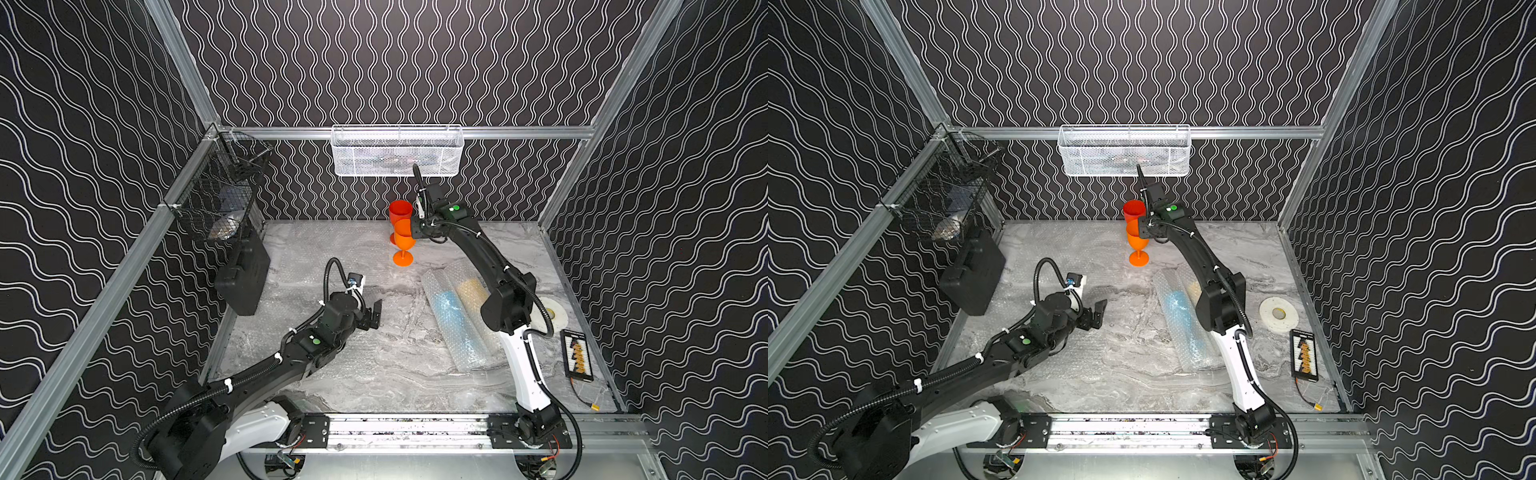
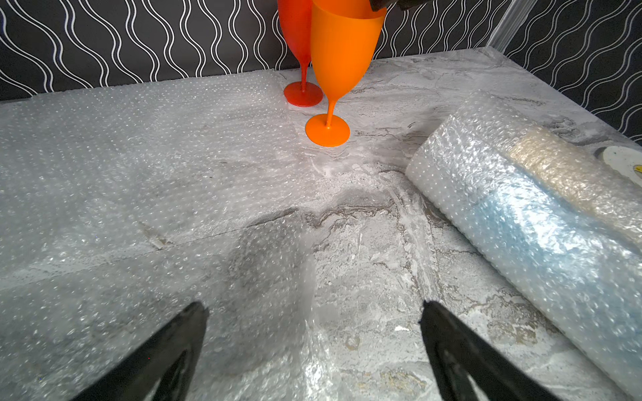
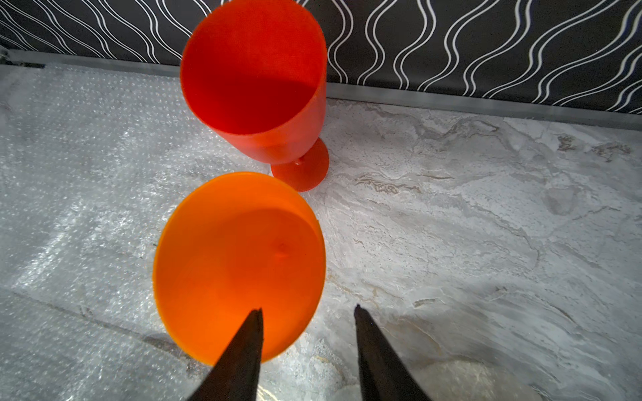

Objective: Unpack wine glasses from bubble wrap
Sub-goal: Place the wine glass at the center of the board, then move the bubble wrap to the center of the board.

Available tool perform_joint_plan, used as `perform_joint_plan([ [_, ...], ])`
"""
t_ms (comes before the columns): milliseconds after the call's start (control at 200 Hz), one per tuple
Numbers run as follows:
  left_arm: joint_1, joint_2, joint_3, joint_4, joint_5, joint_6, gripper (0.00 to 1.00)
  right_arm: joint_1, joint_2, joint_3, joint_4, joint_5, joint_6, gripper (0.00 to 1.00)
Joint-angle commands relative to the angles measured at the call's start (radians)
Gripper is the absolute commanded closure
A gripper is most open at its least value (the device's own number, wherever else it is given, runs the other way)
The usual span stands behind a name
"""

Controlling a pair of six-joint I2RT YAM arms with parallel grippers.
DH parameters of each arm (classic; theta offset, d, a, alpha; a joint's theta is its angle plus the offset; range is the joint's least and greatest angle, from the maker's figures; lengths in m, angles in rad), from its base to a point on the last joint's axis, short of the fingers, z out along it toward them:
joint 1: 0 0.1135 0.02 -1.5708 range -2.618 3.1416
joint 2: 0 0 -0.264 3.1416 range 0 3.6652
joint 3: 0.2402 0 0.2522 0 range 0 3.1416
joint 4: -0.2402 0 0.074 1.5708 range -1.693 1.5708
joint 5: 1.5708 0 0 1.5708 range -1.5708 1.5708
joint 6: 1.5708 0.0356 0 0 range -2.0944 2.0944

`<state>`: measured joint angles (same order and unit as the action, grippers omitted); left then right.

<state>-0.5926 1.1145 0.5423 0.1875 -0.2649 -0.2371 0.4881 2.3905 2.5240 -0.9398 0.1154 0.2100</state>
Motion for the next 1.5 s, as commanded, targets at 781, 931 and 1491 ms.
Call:
perform_joint_plan([
  [781, 0.003, 0.063, 0.023, 0.031, 0.037, -0.018, 0.01, -0.061, -0.676, -1.059, 0.281, -0.078, 0.138, 0.53],
  [931, 0.002, 0.091, 0.03, 0.043, 0.077, -0.026, 0.01, -0.115, -0.78, -1.222, 0.275, -0.052, 0.146, 0.53],
  [1491, 0.002, 0.159, 0.049, 0.058, 0.115, -0.036, 0.01, -0.134, -0.79, -1.416, 0.3, -0.309, 0.14, 0.35],
])
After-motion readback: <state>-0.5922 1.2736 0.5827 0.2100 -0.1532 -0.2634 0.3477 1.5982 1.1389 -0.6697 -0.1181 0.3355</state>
